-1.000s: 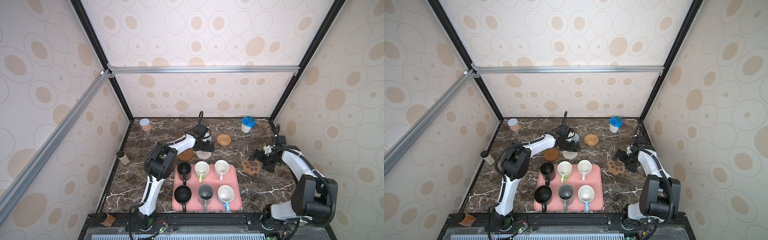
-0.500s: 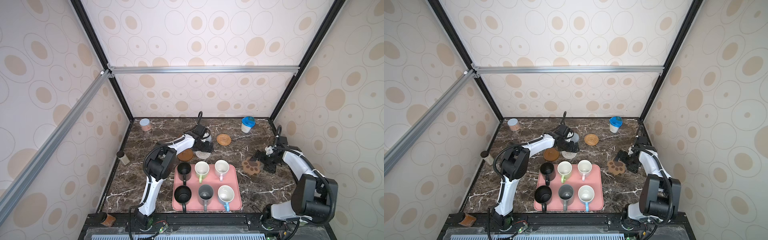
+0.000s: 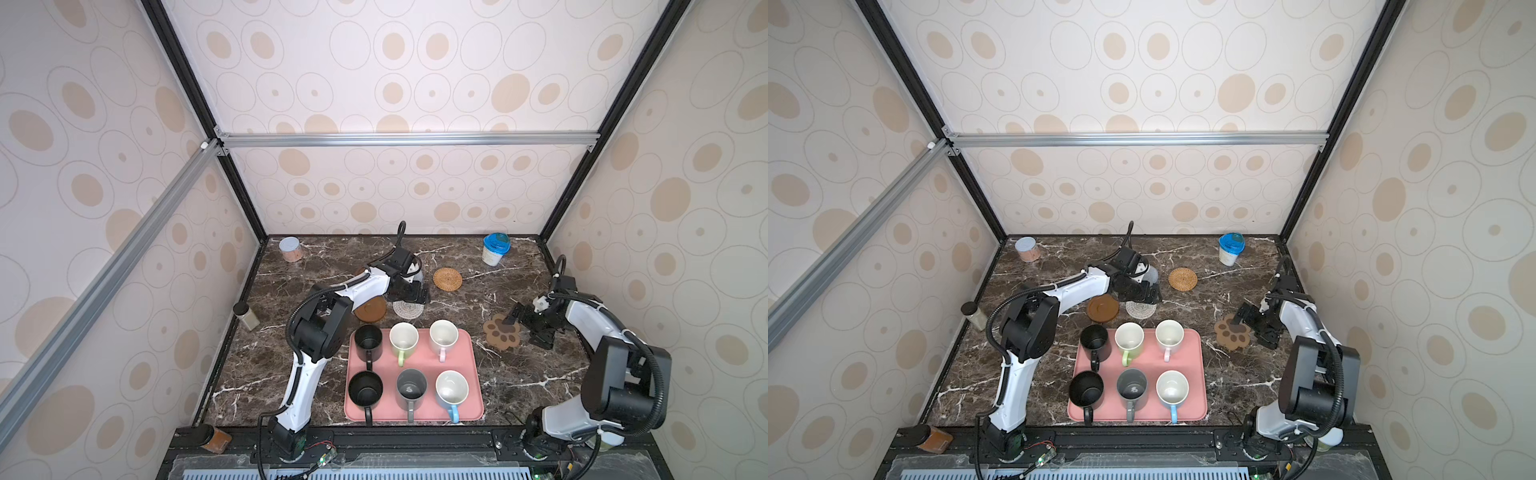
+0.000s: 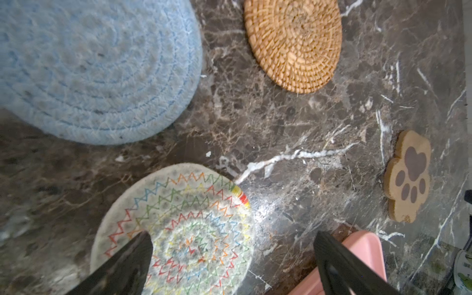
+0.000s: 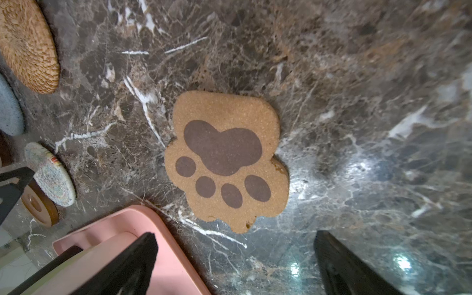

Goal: Place cups on coasters
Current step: Move the coaster to the center of the table.

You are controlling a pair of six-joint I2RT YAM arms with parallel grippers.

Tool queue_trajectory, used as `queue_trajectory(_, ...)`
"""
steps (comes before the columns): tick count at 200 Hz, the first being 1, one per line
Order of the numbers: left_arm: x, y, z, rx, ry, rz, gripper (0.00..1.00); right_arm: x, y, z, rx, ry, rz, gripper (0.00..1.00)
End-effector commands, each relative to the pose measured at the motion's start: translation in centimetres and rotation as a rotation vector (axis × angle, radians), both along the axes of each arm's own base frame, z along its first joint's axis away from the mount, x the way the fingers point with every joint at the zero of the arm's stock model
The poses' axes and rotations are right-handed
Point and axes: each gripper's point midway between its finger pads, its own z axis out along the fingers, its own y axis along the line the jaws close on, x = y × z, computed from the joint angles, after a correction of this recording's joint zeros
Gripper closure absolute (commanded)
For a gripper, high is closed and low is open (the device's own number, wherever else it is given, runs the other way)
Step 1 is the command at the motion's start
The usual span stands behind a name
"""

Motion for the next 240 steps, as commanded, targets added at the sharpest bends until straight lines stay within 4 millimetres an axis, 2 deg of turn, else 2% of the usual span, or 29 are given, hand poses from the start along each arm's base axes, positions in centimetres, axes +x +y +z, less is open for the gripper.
queue_trajectory(1,0.2,-0.5,1.9,-0.009,-0.032,-0.011,0.00,-0.3,0.1,-0.8,0.017,0.025,-0.001,0.00)
queue_trajectory(43,0.0,-0.4,2.6,-0.002,-0.045,-0.023,0.00,0.2,-0.1,-1.3,0.022,0.026,-0.003,0.00)
queue_trajectory(139,-0.5,-2.4,0.5,-0.043,-0.012,-0.056,0.00,0.5,0.3,-3.0,0.061,0.033,-0.005,0.04)
queue_trajectory(205,-1.6,-1.4,-1.5,-0.017,0.031,-0.033,0.00,1.1,1.0,-3.8,0.115,0.031,-0.012,0.09)
queue_trajectory(240,-1.7,-1.1,-1.3,-0.005,0.026,-0.028,0.00,1.5,1.6,-4.0,0.162,0.017,-0.025,0.10)
